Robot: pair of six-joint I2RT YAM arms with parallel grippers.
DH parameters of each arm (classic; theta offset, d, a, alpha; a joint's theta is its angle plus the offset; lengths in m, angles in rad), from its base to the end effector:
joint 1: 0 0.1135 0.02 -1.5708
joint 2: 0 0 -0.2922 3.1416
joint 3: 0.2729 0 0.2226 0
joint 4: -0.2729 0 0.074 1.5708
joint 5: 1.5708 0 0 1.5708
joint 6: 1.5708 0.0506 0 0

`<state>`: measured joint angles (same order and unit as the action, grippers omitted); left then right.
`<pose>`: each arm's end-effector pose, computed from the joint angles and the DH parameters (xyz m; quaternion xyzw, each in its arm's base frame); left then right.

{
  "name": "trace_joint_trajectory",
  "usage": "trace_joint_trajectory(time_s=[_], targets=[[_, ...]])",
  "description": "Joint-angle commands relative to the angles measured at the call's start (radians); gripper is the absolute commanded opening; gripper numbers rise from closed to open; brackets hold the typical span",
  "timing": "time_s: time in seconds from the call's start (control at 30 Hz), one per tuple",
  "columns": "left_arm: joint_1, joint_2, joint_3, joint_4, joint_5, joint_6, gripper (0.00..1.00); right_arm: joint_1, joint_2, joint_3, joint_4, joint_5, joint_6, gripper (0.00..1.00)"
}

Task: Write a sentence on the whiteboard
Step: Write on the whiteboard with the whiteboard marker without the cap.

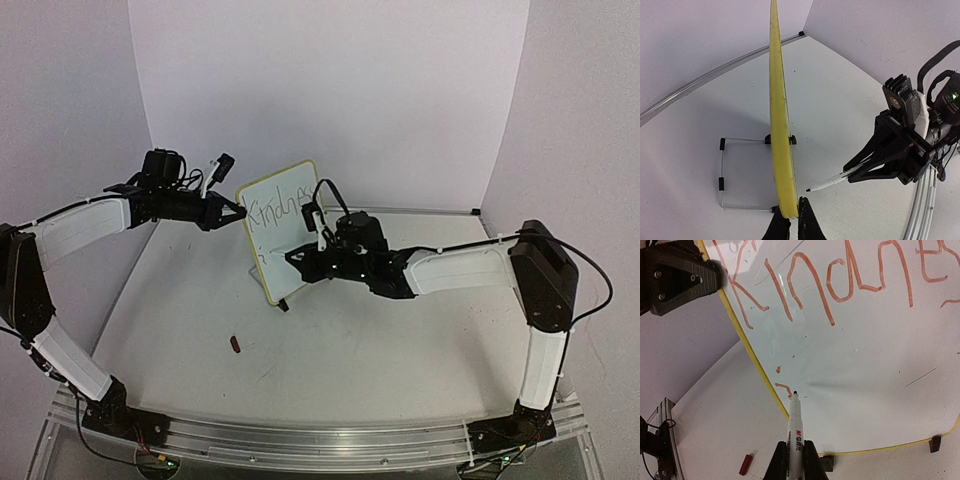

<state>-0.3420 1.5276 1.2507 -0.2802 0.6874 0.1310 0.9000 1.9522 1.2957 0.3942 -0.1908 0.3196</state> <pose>0.2963 -0.1396 0.3447 0.3519 0.7619 -0.3411 0.4235 0.2751 0.3621 0.2693 -0.2816 0.7403 0.4089 0.4533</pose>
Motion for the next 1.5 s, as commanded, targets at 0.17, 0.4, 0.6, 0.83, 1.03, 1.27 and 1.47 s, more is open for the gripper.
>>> trace_joint_trajectory(time_s=[0.17,0.4,0.6,0.83,1.03,1.27,1.47], targets=[[-0.008,0.019,0.018,-0.049,-0.022,0.029,0.0,-0.014,0.014,0.056,0.046,0.031,0.017,0.0],[-0.009,0.02,0.018,-0.049,-0.022,0.03,0.0,-0.02,0.041,0.081,0.045,0.033,0.02,0.0],[-0.008,0.025,0.019,-0.05,-0.022,0.029,0.0,-0.022,0.058,0.087,0.043,0.021,0.021,0.0],[-0.008,0.029,0.02,-0.05,-0.02,0.029,0.0,-0.022,0.076,0.098,0.023,-0.027,0.012,0.0],[-0.008,0.03,0.022,-0.05,-0.019,0.028,0.0,-0.022,0.084,0.099,0.008,-0.06,0.009,0.0],[-0.009,0.032,0.023,-0.049,-0.019,0.027,0.0,-0.021,0.081,0.085,-0.001,-0.03,0.014,0.0],[-0.008,0.033,0.023,-0.05,-0.019,0.028,0.0,-0.022,0.068,0.077,-0.011,0.049,0.025,0.0]])
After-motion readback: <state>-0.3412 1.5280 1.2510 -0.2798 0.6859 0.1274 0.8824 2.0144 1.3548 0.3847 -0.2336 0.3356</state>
